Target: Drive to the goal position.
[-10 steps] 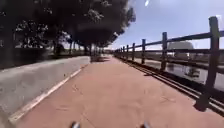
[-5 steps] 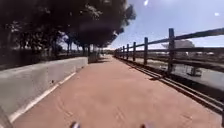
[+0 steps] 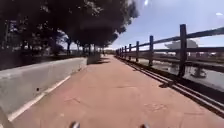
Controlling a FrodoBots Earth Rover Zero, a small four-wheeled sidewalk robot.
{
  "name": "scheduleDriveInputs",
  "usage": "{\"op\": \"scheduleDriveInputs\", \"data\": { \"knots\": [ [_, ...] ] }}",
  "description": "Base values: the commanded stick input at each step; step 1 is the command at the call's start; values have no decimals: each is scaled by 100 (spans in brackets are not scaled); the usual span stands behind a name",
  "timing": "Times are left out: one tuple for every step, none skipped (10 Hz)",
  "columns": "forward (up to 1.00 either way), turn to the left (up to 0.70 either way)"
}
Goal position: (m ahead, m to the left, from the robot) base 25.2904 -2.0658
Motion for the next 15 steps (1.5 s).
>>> {"op": "scheduleDriveInputs", "data": {
  "knots": [
    [100,0],
    [100,0],
    [100,0],
    [100,0],
    [100,0],
    [100,0],
    [100,0],
    [100,0],
    [100,0],
    [100,0],
    [100,0],
    [100,0],
    [100,0],
    [100,0],
    [100,0]
  ]
}}
